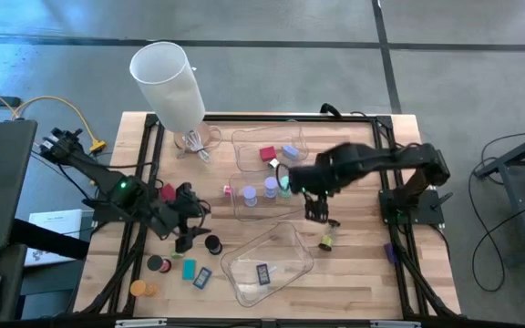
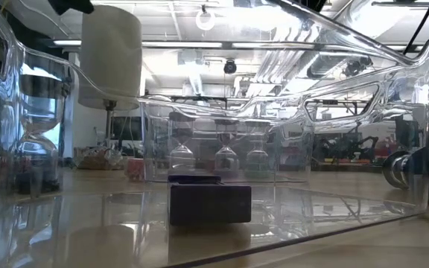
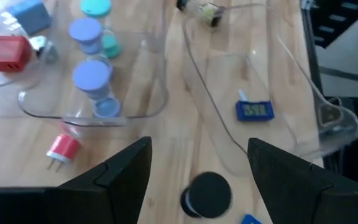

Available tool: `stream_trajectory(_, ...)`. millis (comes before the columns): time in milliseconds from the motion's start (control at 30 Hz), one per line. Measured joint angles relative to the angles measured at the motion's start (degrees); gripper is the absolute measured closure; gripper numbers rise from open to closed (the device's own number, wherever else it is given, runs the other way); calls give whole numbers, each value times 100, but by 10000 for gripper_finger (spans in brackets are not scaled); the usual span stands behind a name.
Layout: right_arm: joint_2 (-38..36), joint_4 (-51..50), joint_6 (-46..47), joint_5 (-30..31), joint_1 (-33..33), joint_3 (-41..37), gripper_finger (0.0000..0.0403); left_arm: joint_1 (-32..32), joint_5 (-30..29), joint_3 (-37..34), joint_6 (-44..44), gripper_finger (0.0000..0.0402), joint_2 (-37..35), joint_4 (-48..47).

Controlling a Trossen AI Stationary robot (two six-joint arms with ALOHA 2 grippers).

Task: Pick & Place Office items
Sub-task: Put the bottom left dark blue digital clock into the bottom transparent bin

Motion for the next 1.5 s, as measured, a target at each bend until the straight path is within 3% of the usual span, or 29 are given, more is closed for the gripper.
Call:
stream_trajectory(300,0,24,1587,1892,1498,-553,117,-247,545,0,-242,144,136,-11)
stream_trajectory(467,0,339,2597,2328,2365,-970,117,-403,955,0,-305,144,160,5)
stream_trajectory(667,2,1110,3213,2702,2958,-1338,117,-610,1617,0,-63,144,216,20)
stream_trajectory(800,4,1545,3385,2825,3088,-1482,117,-808,1909,0,62,144,256,20)
stream_trajectory(1267,2,2794,3697,2789,3067,-1998,117,-1079,1877,0,132,144,367,173)
stream_trajectory(1500,6,2986,4025,2754,3079,-2129,117,-1034,1319,0,-200,144,723,-719)
